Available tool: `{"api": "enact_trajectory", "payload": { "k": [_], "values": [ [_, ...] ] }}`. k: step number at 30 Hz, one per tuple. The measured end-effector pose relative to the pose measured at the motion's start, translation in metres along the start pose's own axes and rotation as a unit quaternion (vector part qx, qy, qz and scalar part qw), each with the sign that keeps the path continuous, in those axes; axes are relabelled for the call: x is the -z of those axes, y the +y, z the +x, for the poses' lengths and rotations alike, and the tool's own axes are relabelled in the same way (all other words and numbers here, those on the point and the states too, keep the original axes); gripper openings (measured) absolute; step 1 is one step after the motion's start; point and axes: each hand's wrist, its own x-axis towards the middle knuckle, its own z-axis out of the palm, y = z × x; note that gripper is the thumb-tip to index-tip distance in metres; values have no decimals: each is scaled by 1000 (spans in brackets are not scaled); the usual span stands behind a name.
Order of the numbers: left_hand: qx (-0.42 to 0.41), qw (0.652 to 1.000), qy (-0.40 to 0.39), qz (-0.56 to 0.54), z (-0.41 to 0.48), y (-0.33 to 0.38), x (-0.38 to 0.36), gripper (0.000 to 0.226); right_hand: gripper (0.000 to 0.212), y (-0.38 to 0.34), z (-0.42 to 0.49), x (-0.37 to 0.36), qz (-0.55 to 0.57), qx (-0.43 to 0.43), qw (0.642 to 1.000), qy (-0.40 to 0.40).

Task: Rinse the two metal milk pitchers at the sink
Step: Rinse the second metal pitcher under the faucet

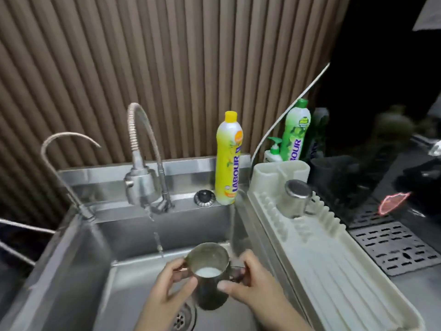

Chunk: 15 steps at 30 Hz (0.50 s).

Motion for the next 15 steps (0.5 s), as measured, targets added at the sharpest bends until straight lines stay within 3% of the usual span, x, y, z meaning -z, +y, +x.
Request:
{"api": "enact_trajectory", "payload": {
  "k": [2,6,11,15],
  "values": [
    [1,1000,30,0,-2,0,25,53,58,-4,15,-27,6,-7,999,-34],
    [3,998,56,-30,8,8,54,89,46,-13,45,-63,13,13,998,-54],
    [-12,999,46,-26,28,29,73,56,43,-38,70,-76,24,34,998,-41],
    [-26,999,19,-16,39,45,78,50,44,-54,74,-78,35,49,998,-4]
  ]
}}
